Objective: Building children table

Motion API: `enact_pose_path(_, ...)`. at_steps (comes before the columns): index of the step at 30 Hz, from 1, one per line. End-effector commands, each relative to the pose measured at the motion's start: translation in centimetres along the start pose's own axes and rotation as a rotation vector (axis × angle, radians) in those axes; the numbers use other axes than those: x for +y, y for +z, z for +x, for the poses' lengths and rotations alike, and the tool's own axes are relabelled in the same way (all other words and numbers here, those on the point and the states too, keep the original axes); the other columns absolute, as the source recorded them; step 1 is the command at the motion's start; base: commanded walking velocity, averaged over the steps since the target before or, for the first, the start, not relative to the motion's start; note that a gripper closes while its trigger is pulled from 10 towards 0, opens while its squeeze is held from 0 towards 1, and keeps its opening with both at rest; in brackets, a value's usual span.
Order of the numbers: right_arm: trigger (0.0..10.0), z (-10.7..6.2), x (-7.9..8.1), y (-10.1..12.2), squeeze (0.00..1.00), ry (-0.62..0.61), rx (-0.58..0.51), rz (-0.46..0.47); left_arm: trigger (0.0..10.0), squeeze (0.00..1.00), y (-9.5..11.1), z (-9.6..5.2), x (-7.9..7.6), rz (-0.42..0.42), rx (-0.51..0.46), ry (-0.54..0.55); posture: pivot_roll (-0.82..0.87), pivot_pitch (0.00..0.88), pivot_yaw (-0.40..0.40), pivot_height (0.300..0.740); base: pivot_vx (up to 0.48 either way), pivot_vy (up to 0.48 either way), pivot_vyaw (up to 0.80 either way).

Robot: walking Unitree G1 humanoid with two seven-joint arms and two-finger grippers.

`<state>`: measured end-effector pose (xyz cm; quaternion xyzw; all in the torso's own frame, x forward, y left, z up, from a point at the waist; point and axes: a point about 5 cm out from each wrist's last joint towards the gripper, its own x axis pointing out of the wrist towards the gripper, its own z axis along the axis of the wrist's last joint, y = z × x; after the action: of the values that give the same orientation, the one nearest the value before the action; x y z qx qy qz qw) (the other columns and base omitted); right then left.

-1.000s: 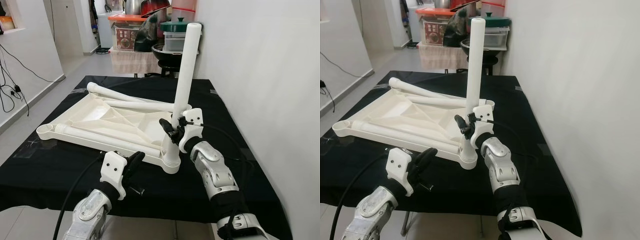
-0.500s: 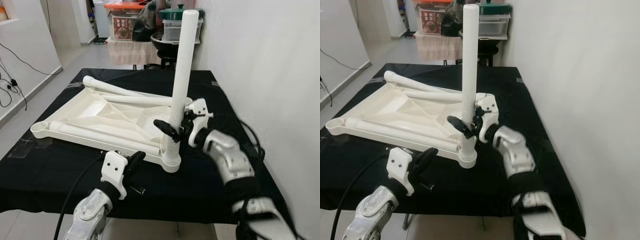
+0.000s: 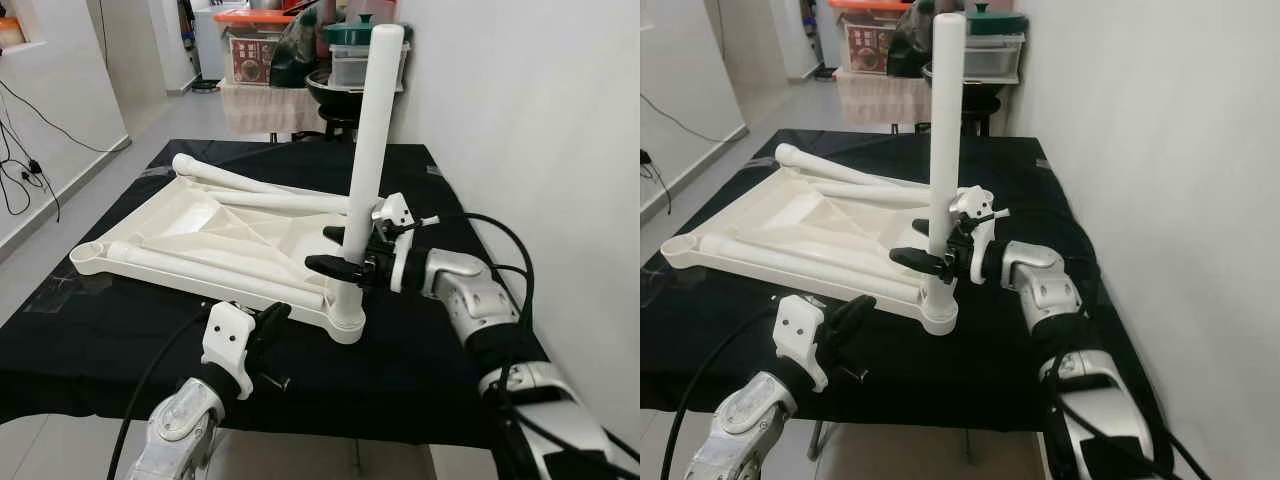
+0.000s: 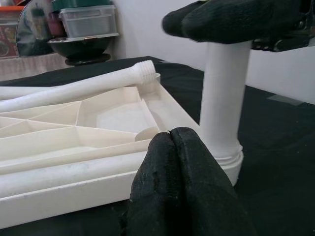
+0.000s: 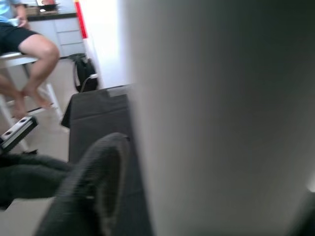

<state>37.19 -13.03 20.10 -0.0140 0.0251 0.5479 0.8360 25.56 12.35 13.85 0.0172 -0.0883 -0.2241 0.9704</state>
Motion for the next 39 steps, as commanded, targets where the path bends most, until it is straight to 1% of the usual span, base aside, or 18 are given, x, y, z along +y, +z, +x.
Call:
enact_pose_path(1,0.0,0.3,0.2,-0.6,0.0,0.041,0.004,0.016,10.0,0.0,-0.1,-0.1,-0.1,-0.009,0.012,-0.003,0.02,0.0,-0.039,0.74,0.0,0.0,0.0)
enact_pose_path(9,0.0,0.2,-0.2,-1.5,0.0,-0.089,0.033,-0.007,10.0,0.0,-0.1,-0.1,0.0,-0.008,0.011,-0.002,0.01,0.0,-0.04,0.74,0.0,0.0,0.0)
enact_pose_path(10,0.0,0.3,-0.1,-2.4,0.0,-0.184,0.055,0.002,10.0,0.0,-0.1,-0.1,0.0,-0.008,0.01,-0.001,0.02,0.0,-0.039,0.74,0.0,0.0,0.0)
enact_pose_path(11,0.0,0.7,-0.1,-3.9,0.0,-0.412,0.101,0.019,10.0,0.0,-0.1,-0.2,0.1,-0.006,0.011,-0.001,0.01,0.0,-0.043,0.74,0.0,0.0,0.0)
enact_pose_path(12,0.0,0.7,-0.1,-3.9,0.0,-0.412,0.101,0.019,10.0,0.0,-0.1,-0.2,0.1,-0.006,0.011,-0.001,0.01,0.0,-0.043,0.74,0.0,0.0,0.0)
enact_pose_path(13,0.0,0.7,-0.2,-5.1,0.0,-0.744,0.094,0.103,10.0,0.0,0.0,-0.2,0.2,-0.005,0.012,-0.001,0.01,0.0,-0.044,0.74,0.0,0.0,0.0)
enact_pose_path(16,0.0,1.7,2.2,-6.4,0.0,-0.811,0.109,0.133,10.0,0.0,0.0,-0.2,0.3,-0.003,0.013,-0.001,0.02,0.0,-0.039,0.74,0.0,0.0,0.0)
enact_pose_path(17,0.0,2.1,3.5,-6.0,0.0,-0.839,0.107,0.059,10.0,0.0,-0.1,-0.2,0.4,-0.001,0.014,-0.002,0.0,0.0,-0.022,0.74,0.0,0.0,0.0)
enact_pose_path(24,0.0,2.2,3.4,-6.4,0.0,-0.797,0.103,0.127,10.0,0.0,-0.1,-0.1,0.4,-0.003,0.015,-0.005,0.01,0.0,-0.036,0.74,0.0,0.0,0.0)
enact_pose_path(25,9.1,2.2,3.1,-6.5,0.0,-0.799,0.129,0.117,10.0,0.0,-0.1,0.0,0.4,-0.002,0.013,0.0,0.01,0.0,-0.038,0.74,0.0,0.0,0.0)
enact_pose_path(28,9.1,2.3,3.0,-6.7,0.0,-0.799,0.146,0.111,10.0,0.0,-0.1,0.0,0.4,0.0,0.011,0.003,0.01,0.0,-0.038,0.74,0.0,0.0,0.0)
enact_pose_path(29,10.0,2.5,3.2,-6.6,0.28,-0.783,0.136,0.112,10.0,0.0,-0.1,0.1,0.4,-0.001,0.01,0.003,0.0,0.0,-0.031,0.74,0.0,0.0,0.0)
enact_pose_path(32,10.0,2.6,3.4,-6.5,0.28,-0.768,0.121,0.118,10.0,0.0,-0.1,0.1,0.4,-0.001,0.01,0.003,0.0,0.0,-0.031,0.74,0.0,0.0,0.0)
enact_pose_path(33,10.0,3.0,3.7,-5.8,1.0,-0.712,0.082,0.126,10.0,0.0,-0.1,0.1,0.3,-0.003,0.012,-0.001,0.0,0.0,-0.029,0.74,0.0,0.0,0.0)
enact_pose_path(34,10.0,3.0,3.7,-5.8,1.0,-0.712,0.082,0.126,10.0,0.0,-0.1,0.1,0.3,-0.003,0.012,-0.001,0.0,0.0,-0.029,0.74,0.0,0.0,0.0)
enact_pose_path(36,10.0,3.7,4.7,-4.0,1.0,-0.513,0.006,0.073,10.0,0.0,-0.2,0.1,0.2,-0.007,0.013,-0.005,0.0,0.0,-0.031,0.74,0.0,0.0,0.0)
enact_pose_path(38,10.0,3.7,4.7,-4.0,1.0,-0.513,0.006,0.073,10.0,0.0,-0.2,0.1,0.2,-0.007,0.013,-0.005,0.0,0.0,-0.031,0.74,0.0,0.0,0.0)
enact_pose_path(39,10.0,3.7,5.1,-3.4,0.0,-0.382,-0.001,0.016,10.0,0.0,-0.1,0.0,0.0,-0.008,0.013,-0.008,0.01,0.0,-0.041,0.74,0.0,0.0,0.0)
